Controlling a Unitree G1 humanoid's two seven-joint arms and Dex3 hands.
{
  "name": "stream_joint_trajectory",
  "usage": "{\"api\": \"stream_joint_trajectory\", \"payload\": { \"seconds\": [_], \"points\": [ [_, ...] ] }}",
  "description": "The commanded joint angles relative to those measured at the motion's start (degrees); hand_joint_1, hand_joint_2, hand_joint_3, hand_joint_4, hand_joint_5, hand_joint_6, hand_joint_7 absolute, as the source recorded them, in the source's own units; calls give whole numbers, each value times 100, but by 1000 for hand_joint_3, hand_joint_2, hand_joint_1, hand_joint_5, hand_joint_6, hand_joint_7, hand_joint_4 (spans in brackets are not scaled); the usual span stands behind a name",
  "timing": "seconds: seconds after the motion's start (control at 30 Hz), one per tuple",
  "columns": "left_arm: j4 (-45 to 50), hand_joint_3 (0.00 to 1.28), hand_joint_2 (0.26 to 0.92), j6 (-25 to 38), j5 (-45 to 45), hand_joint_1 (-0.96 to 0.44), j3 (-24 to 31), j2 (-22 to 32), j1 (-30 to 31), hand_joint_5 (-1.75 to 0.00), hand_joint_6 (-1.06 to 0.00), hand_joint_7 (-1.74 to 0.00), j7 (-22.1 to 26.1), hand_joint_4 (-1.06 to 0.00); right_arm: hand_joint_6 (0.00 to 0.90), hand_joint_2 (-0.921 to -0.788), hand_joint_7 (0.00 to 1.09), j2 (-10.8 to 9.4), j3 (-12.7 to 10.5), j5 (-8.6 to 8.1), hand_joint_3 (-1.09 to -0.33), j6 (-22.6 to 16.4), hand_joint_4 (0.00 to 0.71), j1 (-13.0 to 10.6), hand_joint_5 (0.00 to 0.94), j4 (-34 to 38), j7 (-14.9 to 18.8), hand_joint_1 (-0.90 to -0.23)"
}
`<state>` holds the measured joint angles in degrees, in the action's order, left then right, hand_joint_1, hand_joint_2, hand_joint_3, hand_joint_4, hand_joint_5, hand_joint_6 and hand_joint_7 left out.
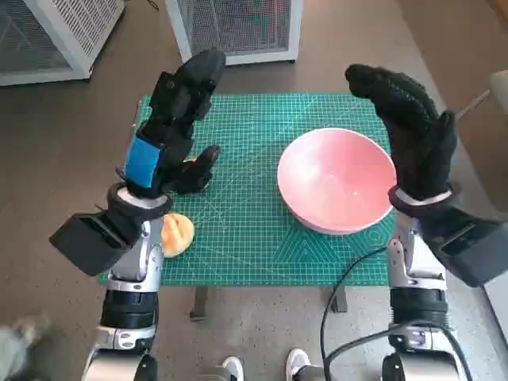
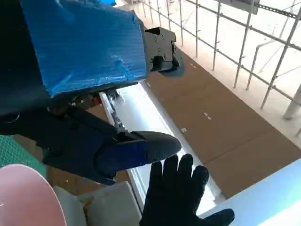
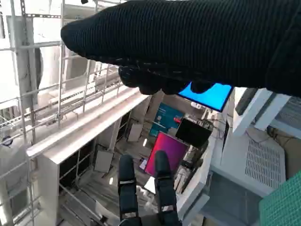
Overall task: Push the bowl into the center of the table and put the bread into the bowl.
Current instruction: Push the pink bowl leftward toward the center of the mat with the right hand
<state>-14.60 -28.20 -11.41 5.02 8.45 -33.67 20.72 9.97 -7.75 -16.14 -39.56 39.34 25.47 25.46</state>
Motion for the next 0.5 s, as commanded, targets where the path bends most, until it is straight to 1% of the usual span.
{"api": "stream_joint_trajectory", "payload": {
  "seconds": [0.03, 0.5],
  "points": [
    [64, 531, 921, 45, -38, -624, -38, -32, -89, -70, 1, -575, -1, -153, -1, -921, 551, -16, -13, -50, -662, 36, 206, -53, 1, 87, 61, -551],
    [79, 512, 921, 20, 82, -626, -42, -7, -73, -86, 1, -592, -72, -145, -1, -921, 551, -19, -9, -37, -661, 33, 207, -64, 1, 62, 66, -537]
  ]
}}
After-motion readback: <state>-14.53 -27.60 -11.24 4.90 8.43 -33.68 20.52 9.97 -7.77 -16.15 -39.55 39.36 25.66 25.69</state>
